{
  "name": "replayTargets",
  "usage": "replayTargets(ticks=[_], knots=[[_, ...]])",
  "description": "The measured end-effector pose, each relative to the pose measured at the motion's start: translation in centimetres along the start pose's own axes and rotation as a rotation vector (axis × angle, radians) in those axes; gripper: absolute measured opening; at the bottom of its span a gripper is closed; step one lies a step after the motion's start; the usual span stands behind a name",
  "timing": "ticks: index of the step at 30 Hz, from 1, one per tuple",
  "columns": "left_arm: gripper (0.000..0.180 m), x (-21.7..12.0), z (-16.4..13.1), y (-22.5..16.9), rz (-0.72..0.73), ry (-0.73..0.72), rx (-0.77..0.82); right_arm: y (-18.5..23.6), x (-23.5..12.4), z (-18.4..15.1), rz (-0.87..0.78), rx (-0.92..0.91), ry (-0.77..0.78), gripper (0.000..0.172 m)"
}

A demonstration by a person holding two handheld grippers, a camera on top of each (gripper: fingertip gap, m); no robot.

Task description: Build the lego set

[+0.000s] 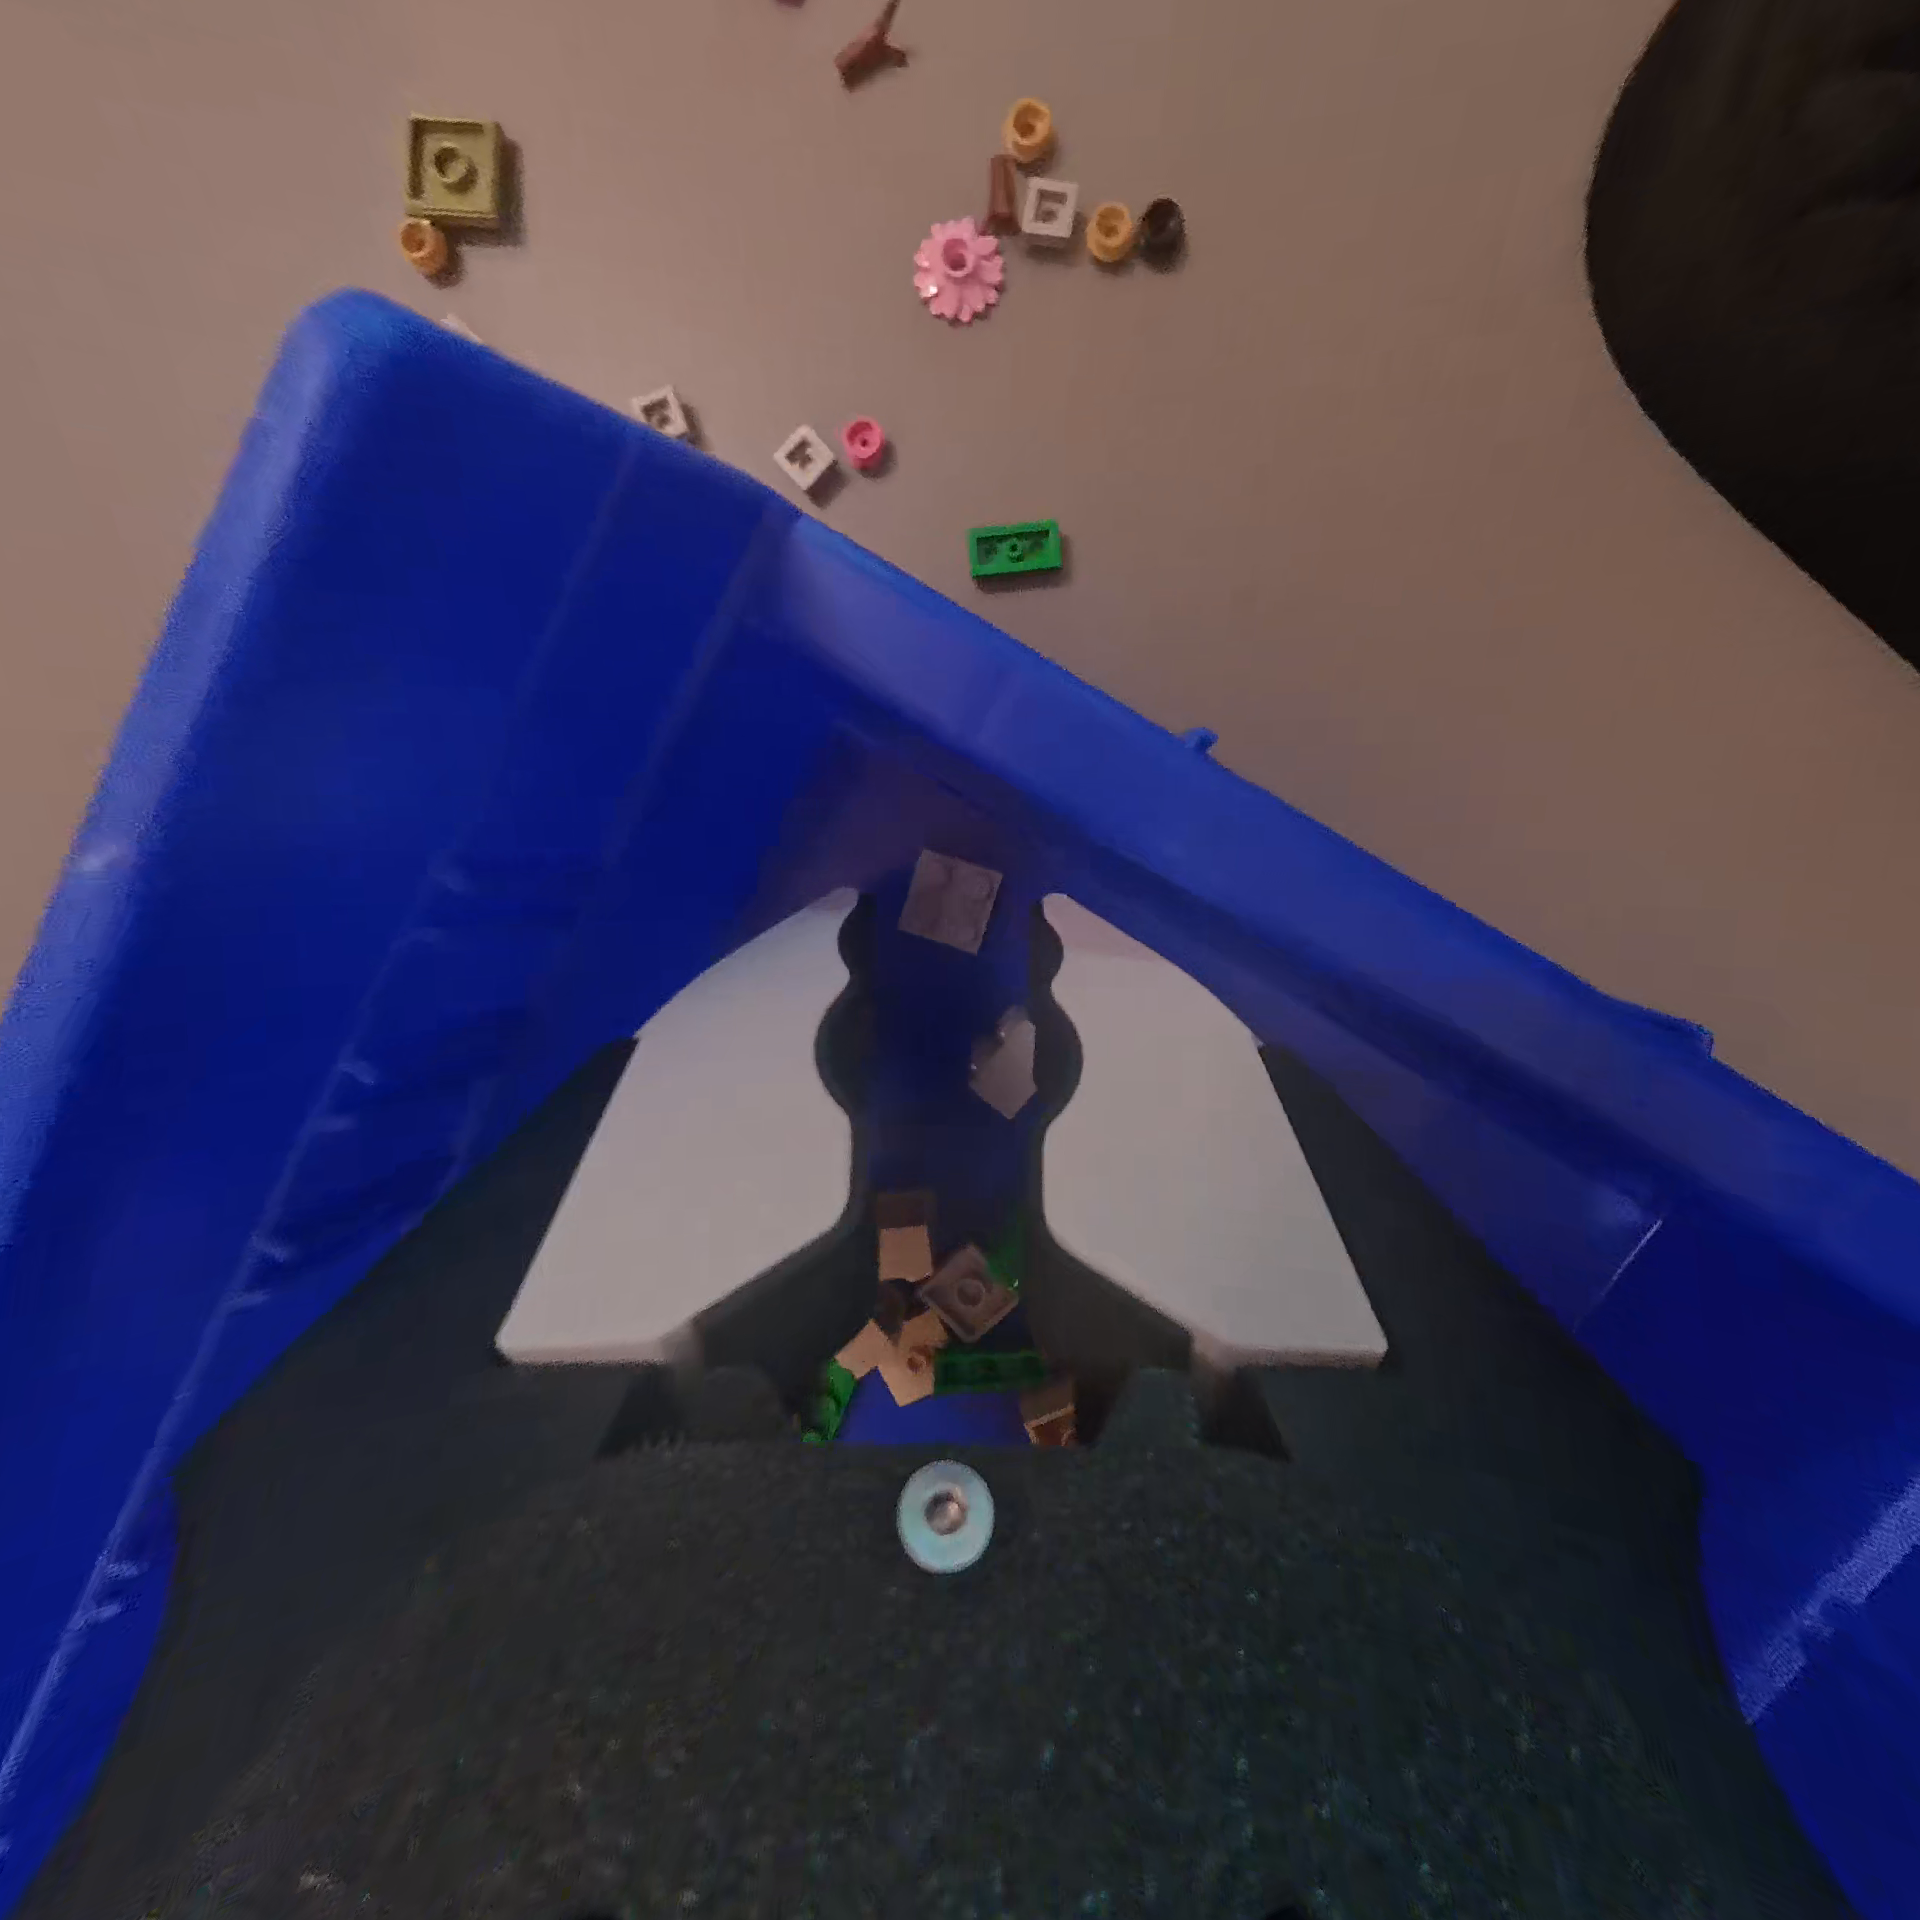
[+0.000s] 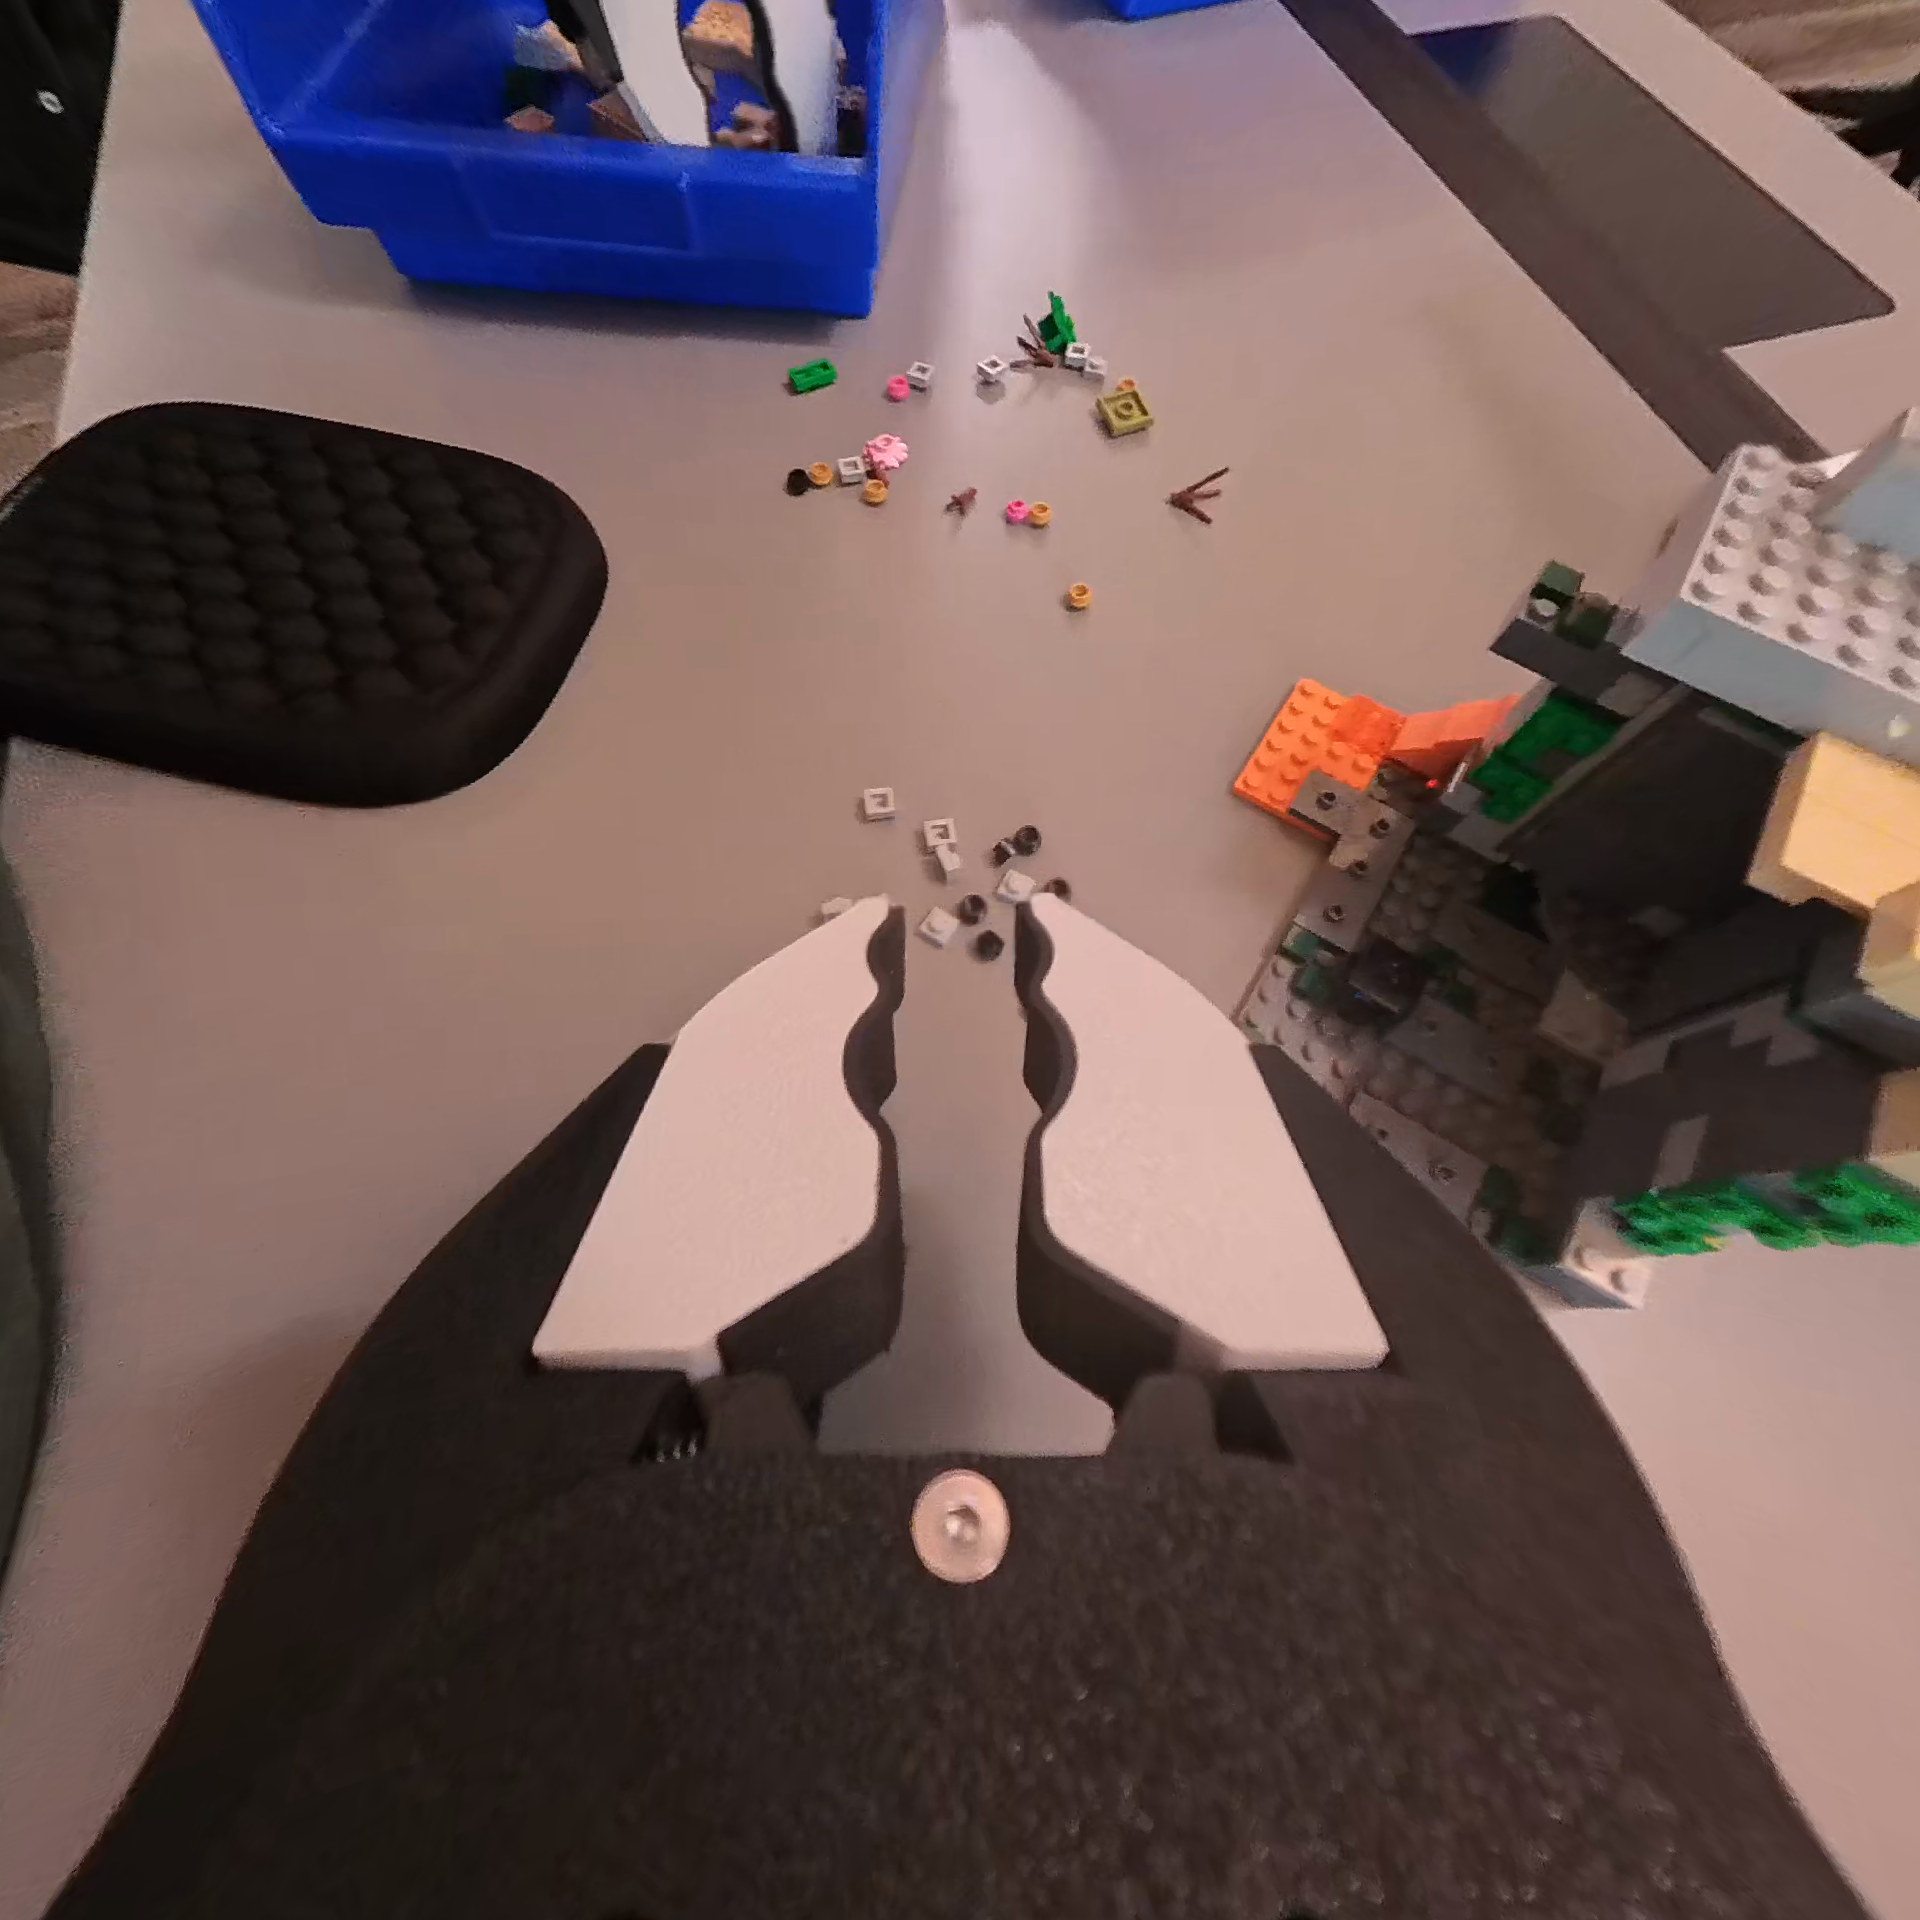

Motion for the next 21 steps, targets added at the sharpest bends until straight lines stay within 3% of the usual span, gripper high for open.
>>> replayTargets(ticks=[9, 14, 17, 21], knots=[[0.017, 0.6, -0.5, 0.6, -0.098, -0.026, 0.039, -0.6, 1.9, 1.5, -0.012, 0.025, 0.028, 0.020], [0.016, -0.2, -0.3, 0.4, -0.037, 0.010, 0.020, -0.5, 1.9, 1.7, -0.004, 0.008, 0.002, 0.020], [0.016, -3.7, 1.7, 0.3, 0.069, -0.011, 0.004, -0.5, 0.7, 1.5, -0.017, -0.005, -0.033, 0.020], [0.015, -7.0, 7.6, -1.2, 0.156, -0.030, 0.042, -0.6, -1.6, 0.3, -0.057, -0.003, -0.084, 0.020]])
Point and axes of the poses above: each gripper's, where its closed fingertips meet, x out along the fingers, z out of its top, y = z × x across the jaws, the point moved 9 cm from there along -x, back along the fingers, and after that the axes turned 8 degrees about y, right-handed, at the moved point
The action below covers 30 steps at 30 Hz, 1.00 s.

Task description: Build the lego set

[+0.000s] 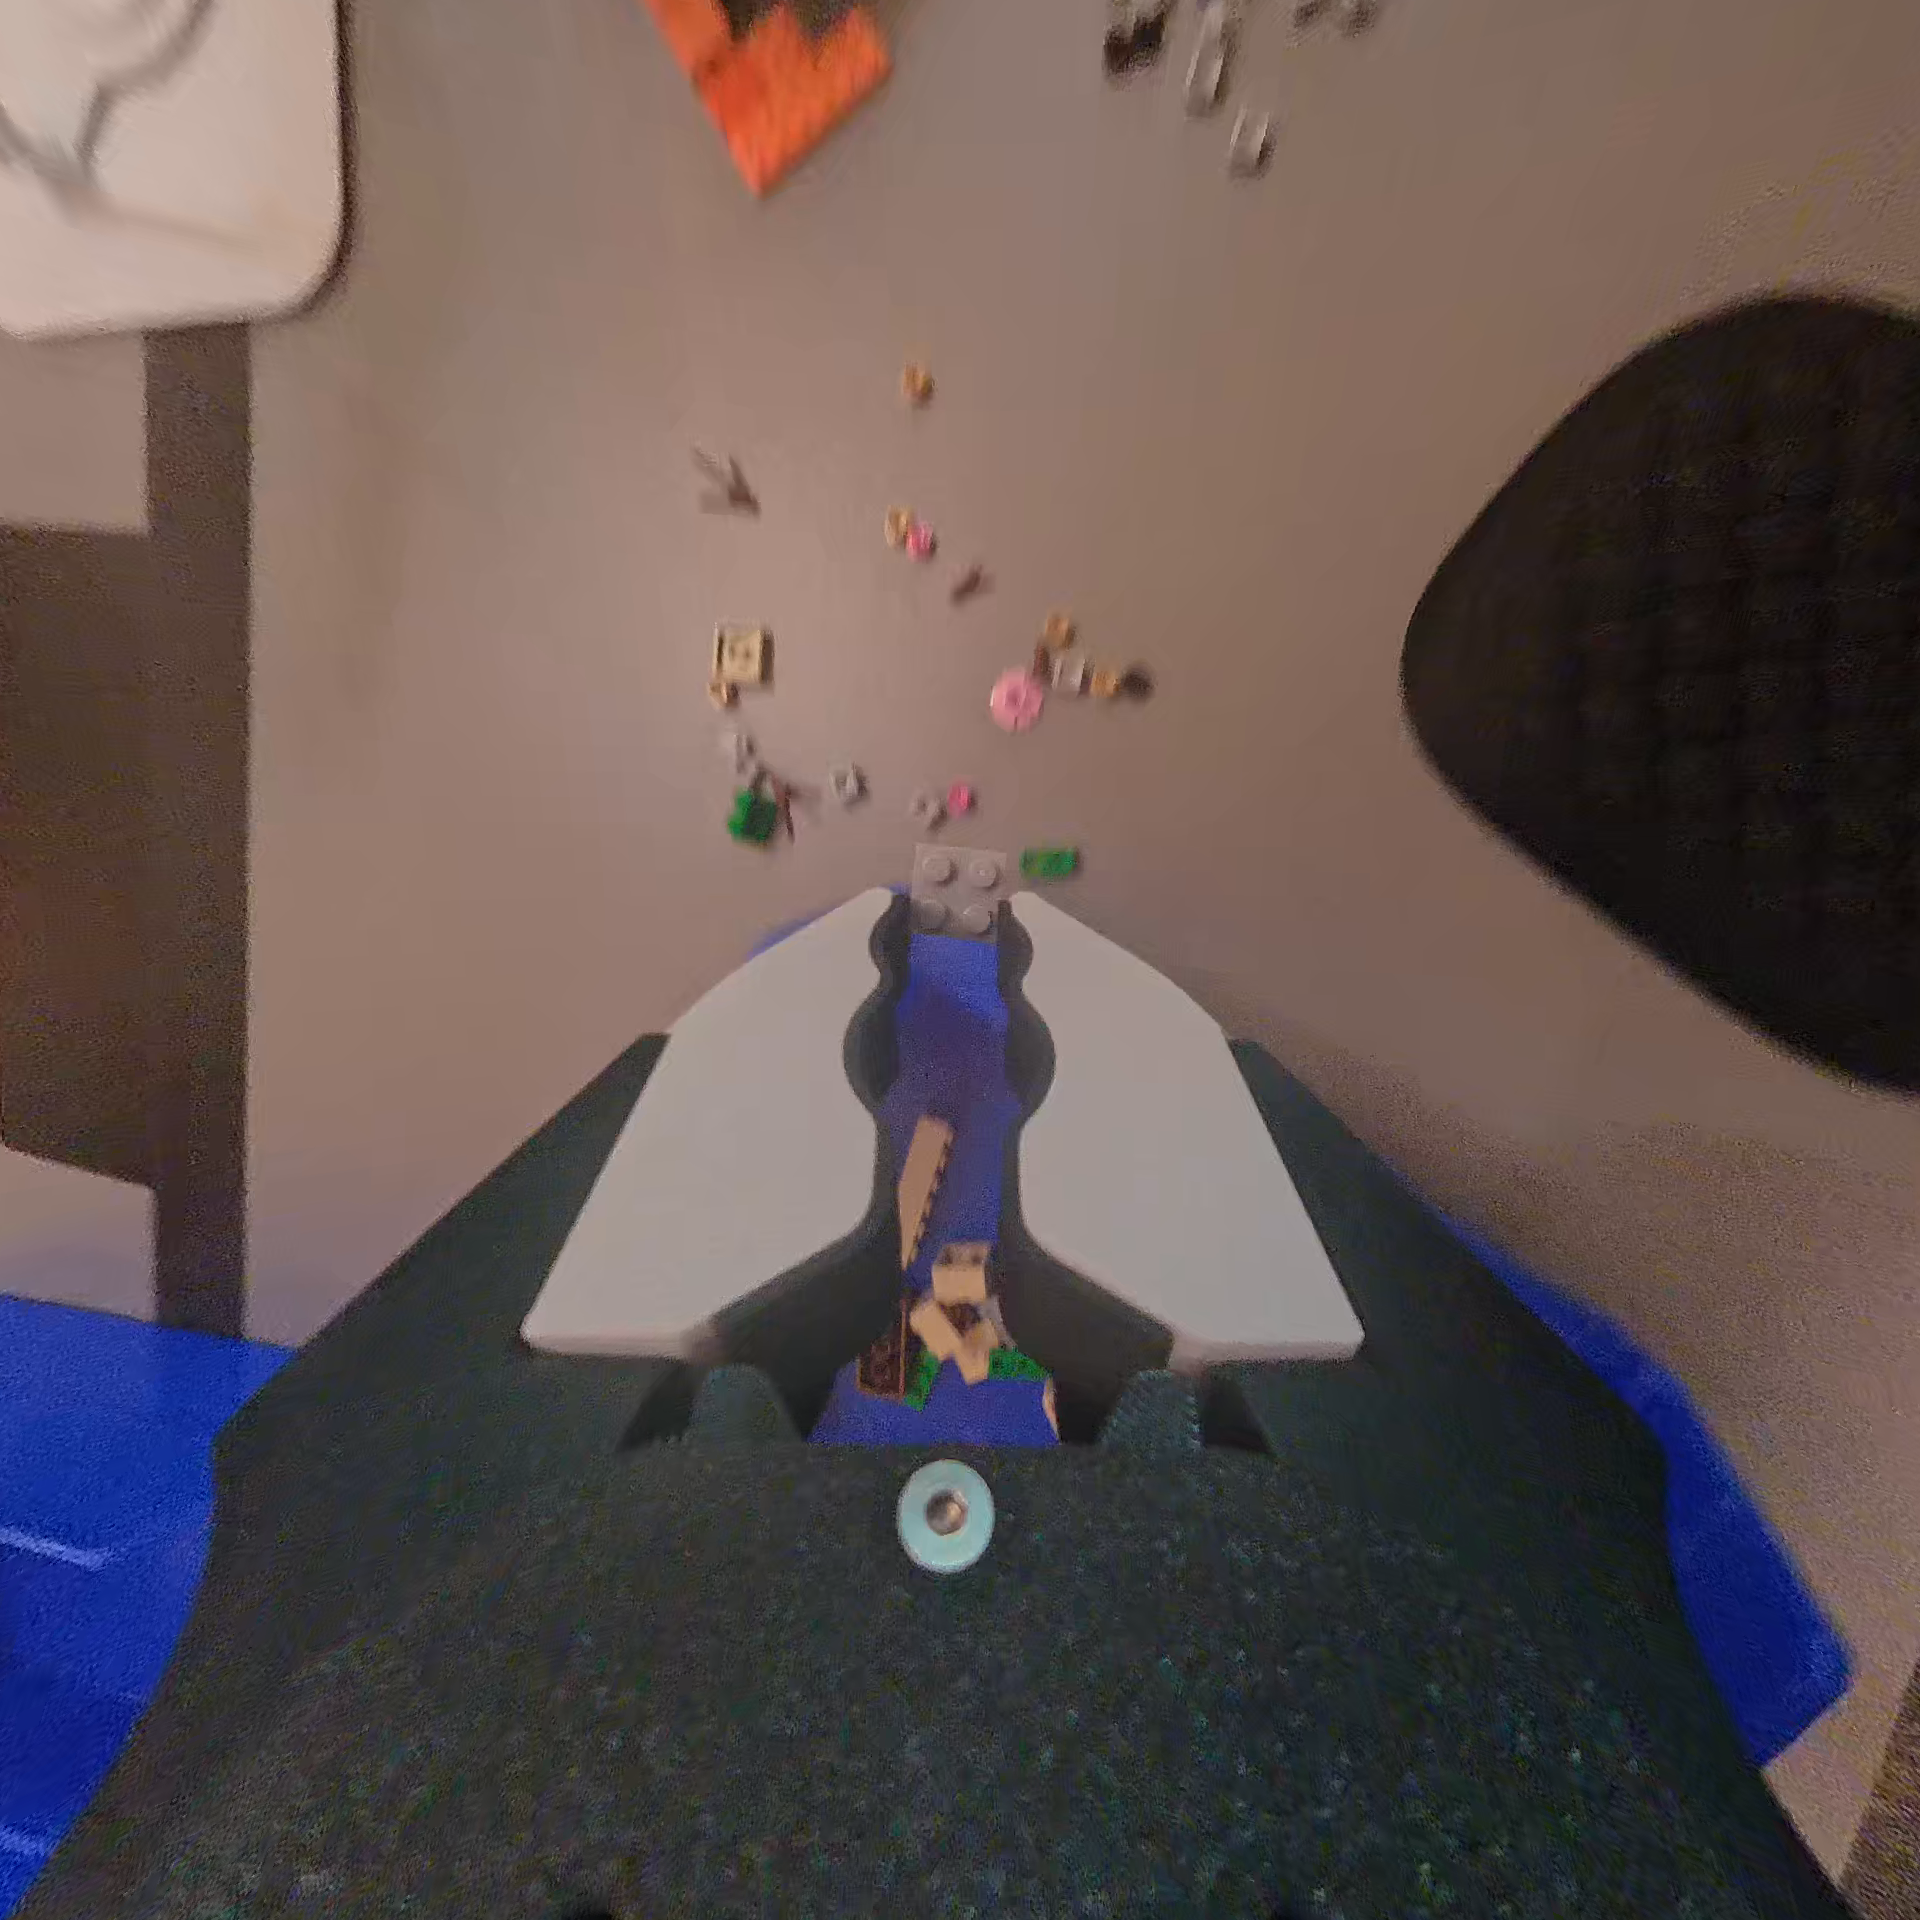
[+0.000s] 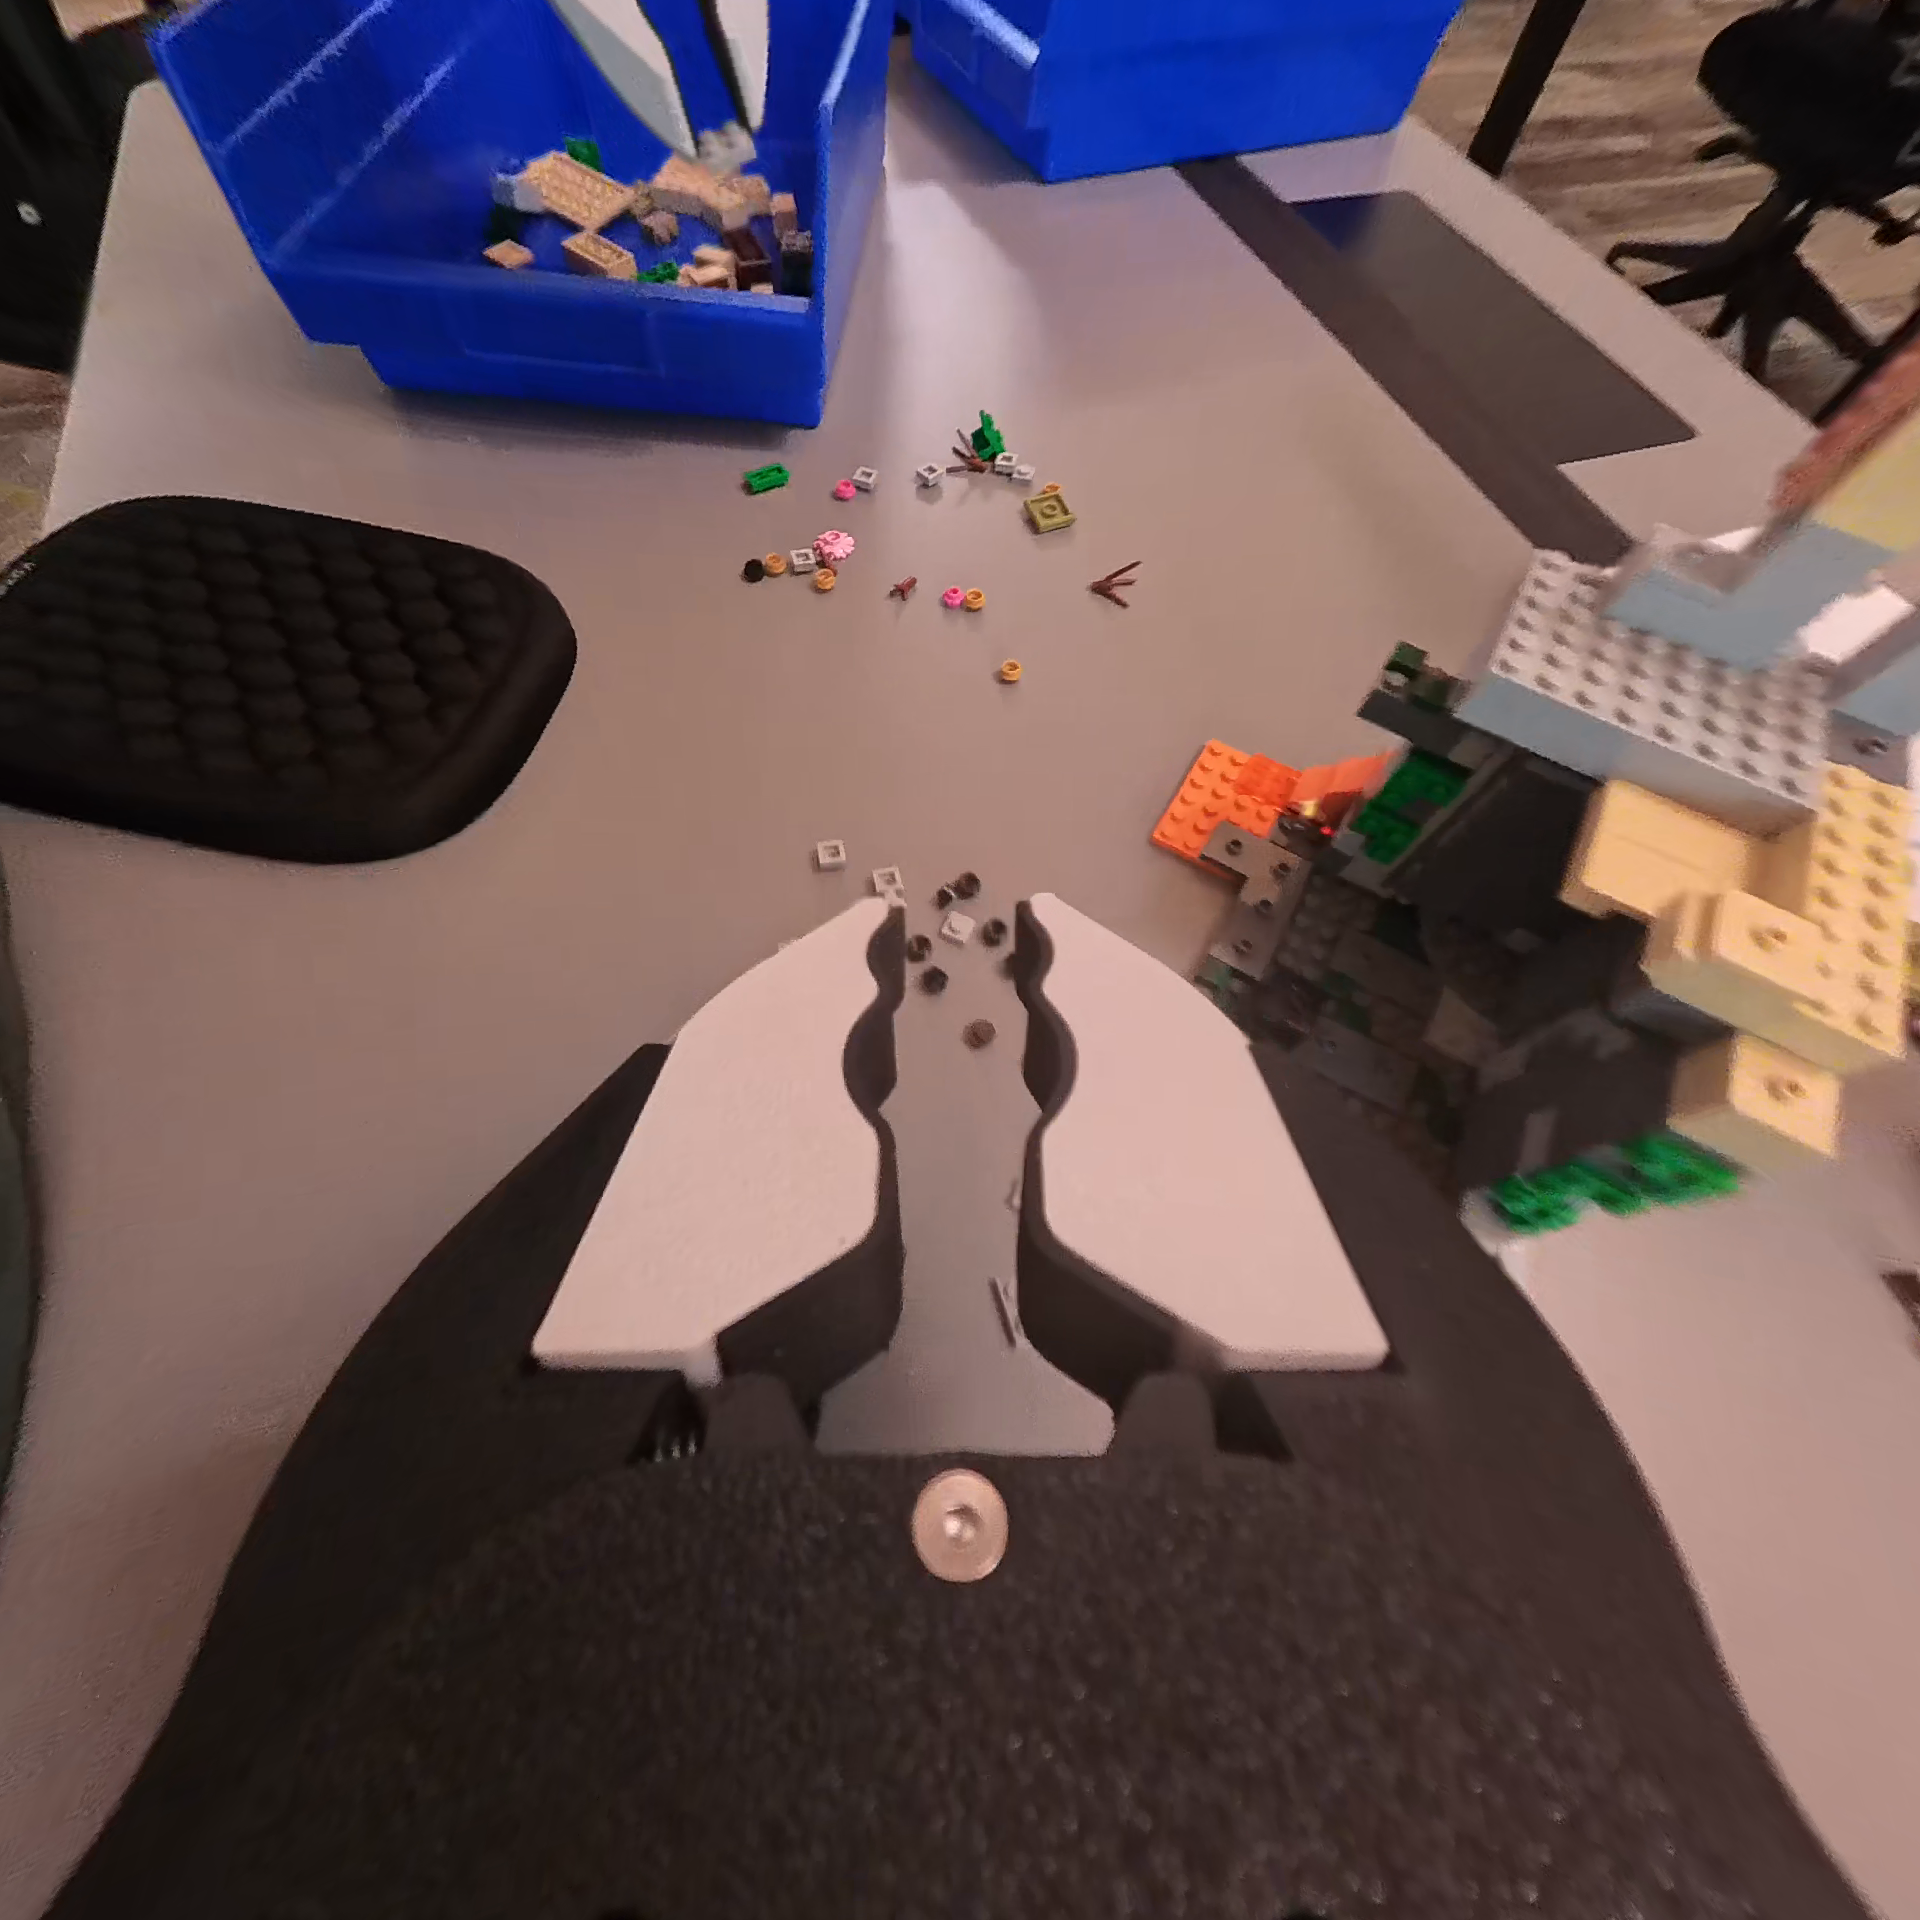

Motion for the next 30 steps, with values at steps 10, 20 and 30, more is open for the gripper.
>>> replayTargets(ticks=[10, 20, 30], knots=[[0.015, 7.8, 17.7, -5.1, -0.098, -0.108, 0.101, -0.4, -5.3, -4.5, -0.096, 0.029, -0.053, 0.019], [0.015, 16.2, 25.0, -6.9, -0.231, -0.044, 0.109, -1.4, -8.6, -8.7, -0.107, 0.058, -0.091, 0.019], [0.018, 17.7, 26.4, -7.6, -0.246, -0.034, 0.109, -1.8, -9.1, -10.3, -0.086, 0.080, -0.127, 0.018]])
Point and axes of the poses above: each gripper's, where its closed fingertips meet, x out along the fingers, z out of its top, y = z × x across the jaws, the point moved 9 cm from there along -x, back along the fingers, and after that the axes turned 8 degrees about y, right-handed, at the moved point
